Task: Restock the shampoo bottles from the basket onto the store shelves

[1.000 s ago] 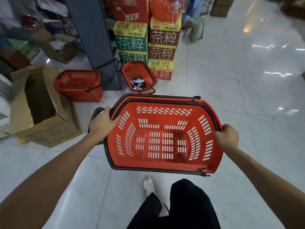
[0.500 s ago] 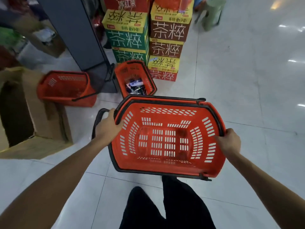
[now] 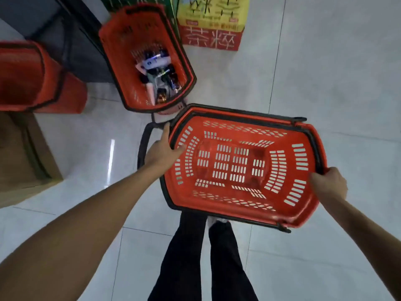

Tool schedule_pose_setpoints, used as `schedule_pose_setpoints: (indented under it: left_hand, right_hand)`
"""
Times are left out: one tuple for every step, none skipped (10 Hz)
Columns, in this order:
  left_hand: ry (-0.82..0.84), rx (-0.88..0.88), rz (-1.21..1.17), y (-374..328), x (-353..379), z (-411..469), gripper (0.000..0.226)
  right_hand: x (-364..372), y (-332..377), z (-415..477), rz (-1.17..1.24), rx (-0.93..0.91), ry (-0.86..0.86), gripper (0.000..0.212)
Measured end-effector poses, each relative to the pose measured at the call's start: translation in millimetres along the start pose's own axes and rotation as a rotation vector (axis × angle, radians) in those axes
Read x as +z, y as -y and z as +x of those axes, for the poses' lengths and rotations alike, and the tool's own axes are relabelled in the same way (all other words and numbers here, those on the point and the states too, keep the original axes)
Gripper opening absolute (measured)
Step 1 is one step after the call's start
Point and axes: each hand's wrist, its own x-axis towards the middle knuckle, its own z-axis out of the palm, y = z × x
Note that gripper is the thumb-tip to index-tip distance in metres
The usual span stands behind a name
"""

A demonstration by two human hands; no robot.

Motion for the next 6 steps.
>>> schedule_pose_setpoints:
  left_hand:
    - [-0.050, 0.007, -0.019, -18.9, -33.1, 20.7, 0.096]
    - [-0.074, 0.021, -0.089, -26.7, -58.0, 32.1, 0.096]
    - [-0.056, 0.035, -0.180, -27.3, -78.0, 48.1, 0.106]
    - [0.056, 0.012, -0.168, -6.5, -84.5, 49.3, 0.124]
    - [0.194, -0.051, 0.028, 23.8, -66.0, 30.4, 0.127]
    - [0.209, -0.028, 0.266, 10.5, -33.6, 17.8, 0.113]
  right_hand:
    - [-4.3, 41.3, 10.8, 0.106, -0.018, -0.003, 0.055]
    - [-9.5, 74.9, 15.3, 0.227, -0.023, 0.004, 0.067]
    - [-17.6, 110.4, 20.9, 0.335, -0.095, 0.049, 0.067]
    - [-6.1, 119.6, 28.9, 0.325, -0.135, 0.120, 0.059]
    - [12.7, 98.1, 13.9, 0.053, -0.152, 0.176, 0.073]
    - [38.6, 88.9, -6.6, -0.179, -0.244, 0.181, 0.093]
